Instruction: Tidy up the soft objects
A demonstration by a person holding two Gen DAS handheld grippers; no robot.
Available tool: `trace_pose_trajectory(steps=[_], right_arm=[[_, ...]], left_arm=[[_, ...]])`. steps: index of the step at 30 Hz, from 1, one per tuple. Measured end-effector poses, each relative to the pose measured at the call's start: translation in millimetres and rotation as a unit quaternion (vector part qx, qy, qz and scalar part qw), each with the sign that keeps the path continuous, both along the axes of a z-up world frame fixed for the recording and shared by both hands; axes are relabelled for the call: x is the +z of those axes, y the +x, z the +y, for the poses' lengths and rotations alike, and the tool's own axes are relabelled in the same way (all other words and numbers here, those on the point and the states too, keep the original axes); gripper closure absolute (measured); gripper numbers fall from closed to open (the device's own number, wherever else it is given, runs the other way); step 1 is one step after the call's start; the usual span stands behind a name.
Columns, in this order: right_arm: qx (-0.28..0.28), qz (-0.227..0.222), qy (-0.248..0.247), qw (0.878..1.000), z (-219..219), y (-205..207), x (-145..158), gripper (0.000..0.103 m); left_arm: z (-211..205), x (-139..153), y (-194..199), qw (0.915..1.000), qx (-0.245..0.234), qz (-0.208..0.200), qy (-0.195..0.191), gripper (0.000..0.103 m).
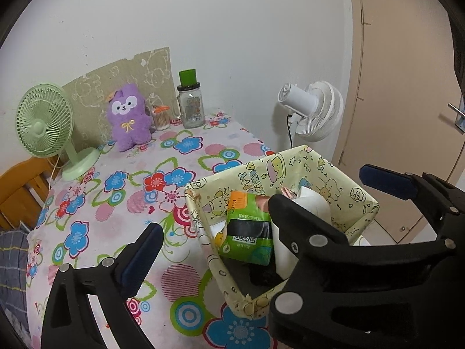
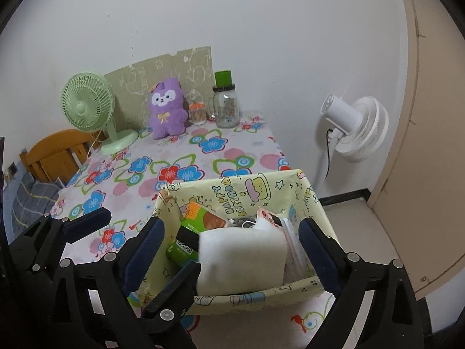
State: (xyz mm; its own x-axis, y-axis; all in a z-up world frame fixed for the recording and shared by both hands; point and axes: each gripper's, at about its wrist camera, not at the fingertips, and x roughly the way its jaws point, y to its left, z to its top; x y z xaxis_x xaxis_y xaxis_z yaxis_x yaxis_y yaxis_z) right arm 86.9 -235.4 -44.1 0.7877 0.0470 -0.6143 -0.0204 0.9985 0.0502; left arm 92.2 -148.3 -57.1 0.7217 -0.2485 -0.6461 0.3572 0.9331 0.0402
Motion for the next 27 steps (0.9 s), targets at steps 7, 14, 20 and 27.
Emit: trace_pose_trajectory(steps=[7,14,20,27], right_arm=[[0.003,-0.015,-0.008,1.0,16,-14,9,0.004],[0.01,-0.027,-0.005,1.0,37,-24,18,0.003],[0.022,-0.04,-0.011,0.999,63,-31,24,0.001],[0.038,-0.057,-0.02,0.997,91,-39,34,0.0]], left_arm=[[20,7,-10,0.9998,0.016,-0.009,-0.007,0.001],[49,16,-20,0.9987,0.044,-0.023,-0.012,0.0],[80,22,-31,0.9966,0.07,-0.035,-0.023,0.0],[114,29,-42,0.9932,0.1,-0.052,-0.029,0.0]])
